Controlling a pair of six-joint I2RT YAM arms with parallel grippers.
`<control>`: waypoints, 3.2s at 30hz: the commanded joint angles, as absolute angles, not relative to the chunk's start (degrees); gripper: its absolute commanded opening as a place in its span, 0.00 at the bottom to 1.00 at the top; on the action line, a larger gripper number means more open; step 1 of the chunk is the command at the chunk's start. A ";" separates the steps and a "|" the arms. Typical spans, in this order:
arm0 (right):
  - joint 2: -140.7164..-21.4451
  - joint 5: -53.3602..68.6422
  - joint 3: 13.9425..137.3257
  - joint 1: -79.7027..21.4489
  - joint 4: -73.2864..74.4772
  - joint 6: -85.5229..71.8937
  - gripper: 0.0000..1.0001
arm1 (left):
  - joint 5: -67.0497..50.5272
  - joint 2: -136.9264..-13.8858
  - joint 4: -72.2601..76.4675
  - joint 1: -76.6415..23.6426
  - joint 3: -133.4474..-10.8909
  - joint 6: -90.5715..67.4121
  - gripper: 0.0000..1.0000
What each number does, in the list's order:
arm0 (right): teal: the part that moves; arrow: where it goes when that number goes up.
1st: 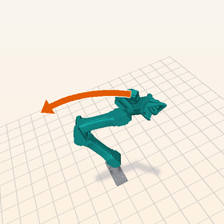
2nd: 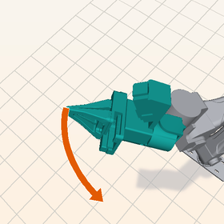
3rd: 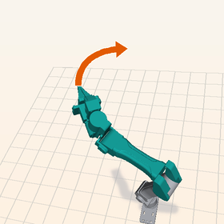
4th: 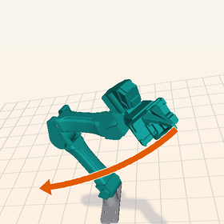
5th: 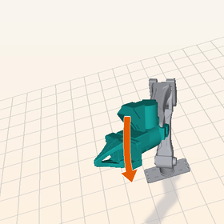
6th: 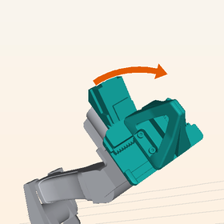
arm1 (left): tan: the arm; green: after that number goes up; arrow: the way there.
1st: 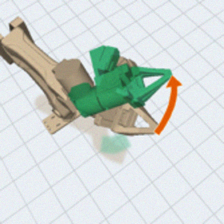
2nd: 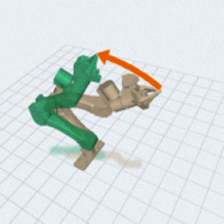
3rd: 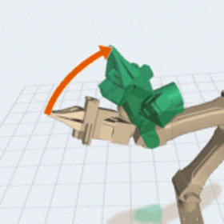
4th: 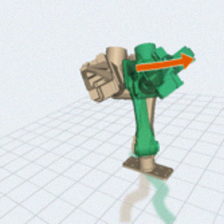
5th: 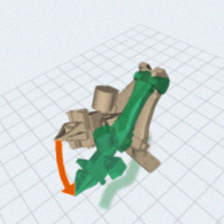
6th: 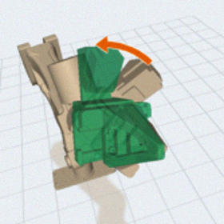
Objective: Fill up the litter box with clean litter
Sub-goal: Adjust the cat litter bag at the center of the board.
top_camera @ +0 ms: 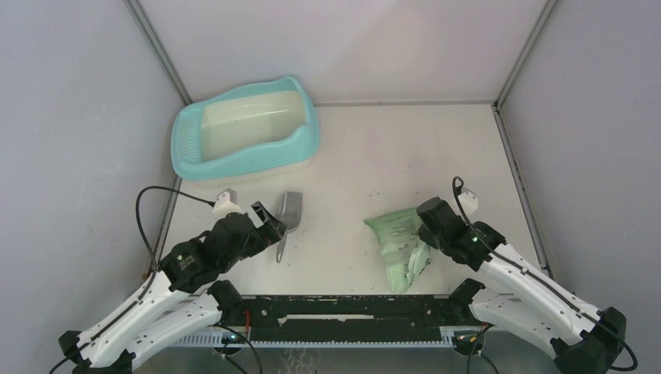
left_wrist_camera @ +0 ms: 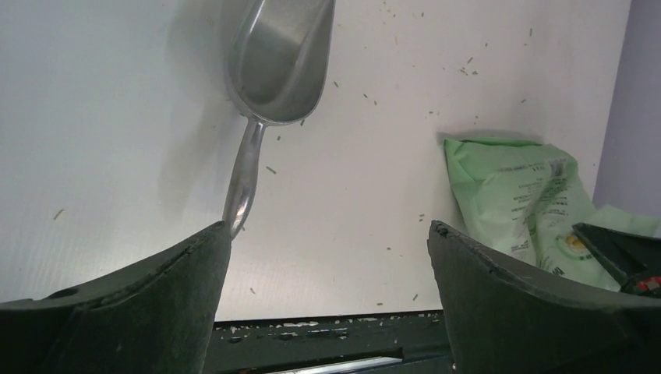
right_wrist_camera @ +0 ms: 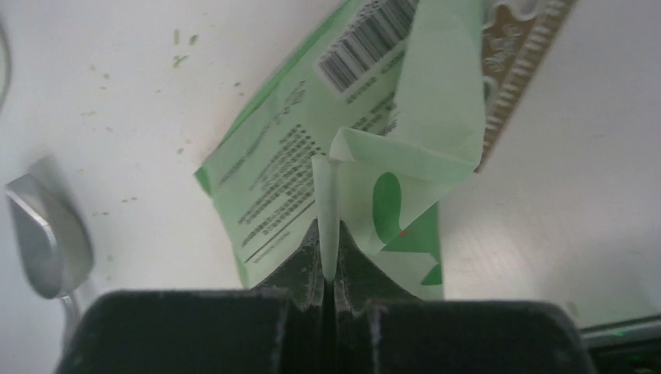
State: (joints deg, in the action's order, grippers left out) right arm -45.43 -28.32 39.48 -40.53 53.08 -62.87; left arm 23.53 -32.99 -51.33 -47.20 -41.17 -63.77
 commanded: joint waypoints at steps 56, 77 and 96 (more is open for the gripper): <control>-43.42 -9.29 49.72 -34.64 52.44 -35.11 0.90 | 27.45 -48.68 -48.47 -53.90 -53.47 -54.44 0.98; -62.19 -21.01 56.57 -68.09 50.05 -39.02 0.53 | 28.13 -53.24 -46.90 -53.86 -49.28 -53.19 0.29; -102.98 -1.37 80.24 -46.35 43.58 -23.95 0.16 | 28.77 -39.75 -51.60 -52.34 -42.85 -56.80 0.89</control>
